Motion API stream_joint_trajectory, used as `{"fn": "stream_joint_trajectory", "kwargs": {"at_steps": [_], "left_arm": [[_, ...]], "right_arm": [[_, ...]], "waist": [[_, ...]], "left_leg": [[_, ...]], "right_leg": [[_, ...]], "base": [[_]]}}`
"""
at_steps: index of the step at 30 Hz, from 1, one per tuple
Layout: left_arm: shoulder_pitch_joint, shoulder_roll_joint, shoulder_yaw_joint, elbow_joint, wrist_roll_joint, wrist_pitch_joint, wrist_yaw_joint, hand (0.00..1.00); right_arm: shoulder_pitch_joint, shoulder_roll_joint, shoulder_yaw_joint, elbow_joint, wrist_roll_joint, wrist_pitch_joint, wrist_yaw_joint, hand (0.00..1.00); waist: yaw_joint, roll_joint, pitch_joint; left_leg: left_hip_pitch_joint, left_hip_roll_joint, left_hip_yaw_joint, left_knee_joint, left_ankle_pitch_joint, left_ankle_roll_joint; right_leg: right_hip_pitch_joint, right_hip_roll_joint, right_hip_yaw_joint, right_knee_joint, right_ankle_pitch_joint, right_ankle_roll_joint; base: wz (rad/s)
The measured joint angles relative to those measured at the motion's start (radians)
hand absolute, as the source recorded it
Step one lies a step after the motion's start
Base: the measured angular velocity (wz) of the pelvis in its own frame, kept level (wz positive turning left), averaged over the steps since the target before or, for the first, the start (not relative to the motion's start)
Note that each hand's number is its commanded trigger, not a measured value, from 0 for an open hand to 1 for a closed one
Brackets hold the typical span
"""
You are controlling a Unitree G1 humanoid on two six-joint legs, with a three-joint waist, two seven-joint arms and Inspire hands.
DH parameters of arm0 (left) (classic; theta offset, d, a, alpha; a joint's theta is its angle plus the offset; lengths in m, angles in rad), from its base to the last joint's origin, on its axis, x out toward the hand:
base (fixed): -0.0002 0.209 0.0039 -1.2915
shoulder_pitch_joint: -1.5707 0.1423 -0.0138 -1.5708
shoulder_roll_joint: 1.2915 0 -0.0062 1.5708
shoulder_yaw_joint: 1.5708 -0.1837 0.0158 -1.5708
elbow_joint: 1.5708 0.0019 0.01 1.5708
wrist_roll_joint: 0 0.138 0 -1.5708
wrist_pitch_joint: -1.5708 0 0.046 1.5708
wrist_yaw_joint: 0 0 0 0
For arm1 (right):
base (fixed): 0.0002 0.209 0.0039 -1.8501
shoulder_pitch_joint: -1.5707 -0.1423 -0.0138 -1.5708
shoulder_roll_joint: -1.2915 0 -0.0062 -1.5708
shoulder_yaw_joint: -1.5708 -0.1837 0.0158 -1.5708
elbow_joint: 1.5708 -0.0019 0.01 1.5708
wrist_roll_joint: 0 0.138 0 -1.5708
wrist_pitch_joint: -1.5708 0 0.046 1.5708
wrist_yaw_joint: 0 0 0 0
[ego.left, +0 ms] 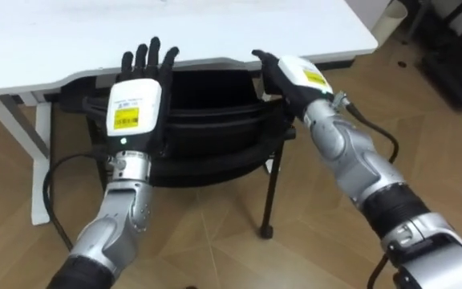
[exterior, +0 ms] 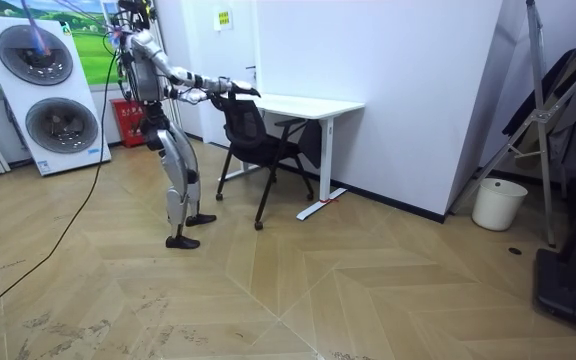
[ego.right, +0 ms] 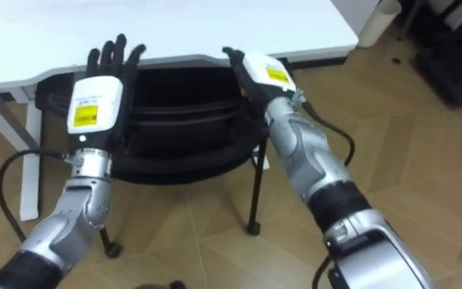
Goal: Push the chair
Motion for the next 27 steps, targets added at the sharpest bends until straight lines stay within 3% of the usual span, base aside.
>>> {"fn": "stream_joint_trajectory", "kwargs": {"at_steps": [5, 8, 11, 12, 13, 15, 17, 18, 19, 20, 22, 23, 24, 25, 26, 27], "left_arm": [[0.000, 0.031, 0.059, -0.025, -0.006, 0.019, -0.079, 0.00], [0.000, 0.064, 0.081, -0.049, -0.020, 0.044, -0.127, 0.00], [0.002, 0.133, 0.085, -0.126, -0.040, 0.042, -0.160, 0.00], [0.002, 0.180, 0.086, -0.150, -0.043, 0.038, -0.166, 0.00], [0.013, 0.236, 0.089, -0.152, -0.048, 0.036, -0.187, 0.00], [0.033, 0.284, 0.089, -0.171, -0.060, 0.013, -0.204, 0.00], [0.053, 0.308, 0.091, -0.188, -0.082, 0.000, -0.204, 0.00], [0.072, 0.341, 0.093, -0.243, -0.107, -0.007, -0.214, 0.00], [0.114, 0.396, 0.102, -0.283, -0.143, -0.035, -0.227, 0.00], [0.135, 0.412, 0.109, -0.292, -0.167, -0.052, -0.227, 0.00], [0.216, 0.423, 0.184, -0.330, -0.243, -0.096, -0.226, 0.00], [0.262, 0.423, 0.259, -0.375, -0.274, -0.132, -0.223, 0.00], [0.297, 0.418, 0.361, -0.416, -0.281, -0.176, -0.144, 0.00], [0.298, 0.414, 0.422, -0.441, -0.297, -0.188, -0.095, 0.00], [0.296, 0.413, 0.574, -0.502, -0.344, -0.206, 0.004, 0.00], [0.294, 0.410, 0.723, -0.543, -0.399, -0.234, 0.101, 0.00]], "right_arm": [[0.024, -0.068, -0.042, -0.158, 0.014, -0.006, 0.013, 0.00], [0.016, -0.145, -0.159, -0.284, 0.083, -0.010, -0.057, 0.00], [0.000, -0.261, -0.297, -0.371, 0.170, -0.030, -0.188, 0.00], [0.000, -0.308, -0.355, -0.410, 0.202, -0.030, -0.229, 0.00], [0.007, -0.335, -0.410, -0.468, 0.217, -0.033, -0.278, 0.00], [0.026, -0.382, -0.486, -0.523, 0.236, -0.054, -0.357, 0.00], [0.066, -0.437, -0.563, -0.568, 0.270, -0.071, -0.424, 0.00], [0.114, -0.478, -0.638, -0.610, 0.272, -0.079, -0.462, 0.00], [0.128, -0.509, -0.705, -0.635, 0.276, -0.092, -0.499, 0.00], [0.129, -0.520, -0.732, -0.644, 0.285, -0.099, -0.522, 0.00], [0.136, -0.536, -0.796, -0.658, 0.333, -0.123, -0.608, 0.00], [0.163, -0.541, -0.839, -0.656, 0.376, -0.132, -0.662, 0.00], [0.200, -0.548, -0.884, -0.654, 0.429, -0.144, -0.695, 0.00], [0.217, -0.549, -0.901, -0.652, 0.464, -0.148, -0.706, 0.00], [0.238, -0.550, -0.921, -0.647, 0.537, -0.150, -0.718, 0.00], [0.282, -0.551, -0.944, -0.648, 0.598, -0.162, -0.719, 0.00]], "waist": [[-0.039, 0.011, -0.0064], [-0.057, 0.016, -0.0096], [-0.047, 0.019, -0.0089], [-0.048, 0.027, -0.0084], [-0.049, 0.035, -0.0083], [-0.048, 0.040, -0.0070], [-0.045, 0.049, -0.0064], [-0.025, 0.059, -0.0039], [-0.020, 0.076, -0.0045], [-0.026, 0.085, -0.0064], [-0.053, 0.104, -0.0136], [-0.062, 0.111, -0.0178], [-0.077, 0.112, -0.0199], [-0.089, 0.110, -0.0206], [-0.126, 0.109, -0.0283], [-0.167, 0.109, -0.0445]], "left_leg": [[0.005, 0.004, -0.010, -0.022, 0.022, 0.001], [0.007, 0.011, -0.013, -0.024, 0.026, 0.002], [0.013, 0.025, -0.009, -0.023, 0.026, 0.001], [0.014, 0.027, -0.009, -0.022, 0.025, -0.001], [0.014, 0.031, -0.006, -0.022, 0.025, -0.001], [0.014, 0.035, -0.006, -0.022, 0.025, -0.003], [0.014, 0.036, -0.002, -0.022, 0.024, -0.004], [0.014, 0.038, 0.003, -0.021, 0.023, -0.005], [0.014, 0.040, 0.010, -0.023, 0.022, -0.005], [0.014, 0.039, 0.010, -0.023, 0.022, -0.004], [0.017, 0.032, 0.010, -0.030, 0.022, -0.004], [0.020, 0.032, 0.009, -0.031, 0.023, -0.004], [0.020, 0.034, 0.006, -0.032, 0.022, -0.005], [0.020, 0.034, 0.003, -0.034, 0.023, -0.006], [0.021, 0.035, 0.001, -0.039, 0.024, -0.010], [0.035, 0.029, 0.008, -0.060, 0.027, -0.013]], "right_leg": [[0.019, 0.020, -0.001, -0.054, 0.032, -0.003], [0.043, 0.038, -0.001, -0.102, 0.053, 0.004], [0.069, 0.055, 0.002, -0.153, 0.079, 0.001], [0.076, 0.057, -0.003, -0.161, 0.080, -0.001], [0.079, 0.062, -0.001, -0.175, 0.086, -0.004], [0.083, 0.068, 0.000, -0.191, 0.096, -0.006], [0.083, 0.068, 0.007, -0.191, 0.095, -0.006], [0.081, 0.067, 0.007, -0.193, 0.096, -0.006], [0.079, 0.068, 0.014, -0.197, 0.096, -0.006], [0.080, 0.069, 0.020, -0.201, 0.097, -0.004], [0.081, 0.066, 0.024, -0.203, 0.100, 0.000], [0.084, 0.067, 0.023, -0.202, 0.099, 0.000], [0.084, 0.069, 0.021, -0.201, 0.096, -0.004], [0.083, 0.070, 0.021, -0.200, 0.094, -0.005], [0.081, 0.071, 0.021, -0.200, 0.092, -0.008], [0.083, 0.065, 0.023, -0.199, 0.088, -0.007]], "base": [[0.04], [-0.04], [-0.05], [0.00], [-0.04], [-0.13], [-0.07], [-0.15], [-0.14], [-0.07], [0.06], [0.07], [0.06], [0.00], [-0.04], [-0.27]]}}
